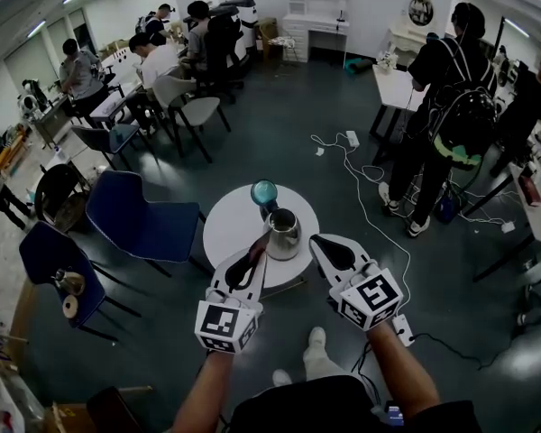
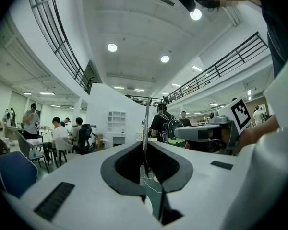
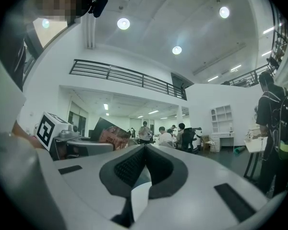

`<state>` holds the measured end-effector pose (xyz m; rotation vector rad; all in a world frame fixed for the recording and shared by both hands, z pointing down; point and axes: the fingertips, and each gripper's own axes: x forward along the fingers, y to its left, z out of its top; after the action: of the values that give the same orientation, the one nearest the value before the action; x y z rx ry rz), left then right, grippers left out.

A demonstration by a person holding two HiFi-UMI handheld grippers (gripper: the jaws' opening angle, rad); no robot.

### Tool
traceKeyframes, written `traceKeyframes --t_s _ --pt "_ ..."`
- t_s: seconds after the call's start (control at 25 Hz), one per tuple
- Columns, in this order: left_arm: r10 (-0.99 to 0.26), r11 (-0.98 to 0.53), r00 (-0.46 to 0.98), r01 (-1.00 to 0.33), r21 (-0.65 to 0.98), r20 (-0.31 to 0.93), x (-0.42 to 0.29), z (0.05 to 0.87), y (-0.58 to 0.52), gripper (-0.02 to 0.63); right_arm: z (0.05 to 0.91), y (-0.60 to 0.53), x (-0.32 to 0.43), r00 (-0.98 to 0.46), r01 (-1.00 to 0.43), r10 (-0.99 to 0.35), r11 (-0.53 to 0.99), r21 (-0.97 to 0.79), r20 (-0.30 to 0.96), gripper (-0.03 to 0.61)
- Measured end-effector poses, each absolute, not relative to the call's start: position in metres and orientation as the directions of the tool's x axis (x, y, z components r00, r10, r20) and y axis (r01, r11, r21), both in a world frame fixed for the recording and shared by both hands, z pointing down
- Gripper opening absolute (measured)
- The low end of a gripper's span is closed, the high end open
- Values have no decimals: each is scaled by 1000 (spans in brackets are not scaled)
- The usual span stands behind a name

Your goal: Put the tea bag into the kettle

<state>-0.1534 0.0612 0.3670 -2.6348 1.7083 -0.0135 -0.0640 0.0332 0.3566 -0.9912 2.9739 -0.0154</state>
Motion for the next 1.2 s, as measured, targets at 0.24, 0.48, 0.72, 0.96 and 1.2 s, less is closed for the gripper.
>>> traceKeyframes --t_s 0.24,0.48,0.72,0.96,1.2 --pt "-919 -394 394 -919 -2 10 -144 376 29 40 364 -2 -55 -809 -588 -588 809 -17 -6 18" --pt "-927 -374 374 -927 2 11 -140 374 -11 40 363 -44 -50 -818 -576 -576 817 -20 -4 18" --pt "-938 -346 346 -938 5 15 -136 379 -46 40 366 -81 -46 -833 -552 -553 833 -21 -4 18" --pt "-948 -318 318 -948 19 12 -133 384 -75 40 370 -114 -42 -846 -533 -533 846 -20 -4 18" --pt "-958 -287 287 -958 21 26 -120 388 -105 40 377 -149 -31 -864 -503 -503 864 -30 -3 18"
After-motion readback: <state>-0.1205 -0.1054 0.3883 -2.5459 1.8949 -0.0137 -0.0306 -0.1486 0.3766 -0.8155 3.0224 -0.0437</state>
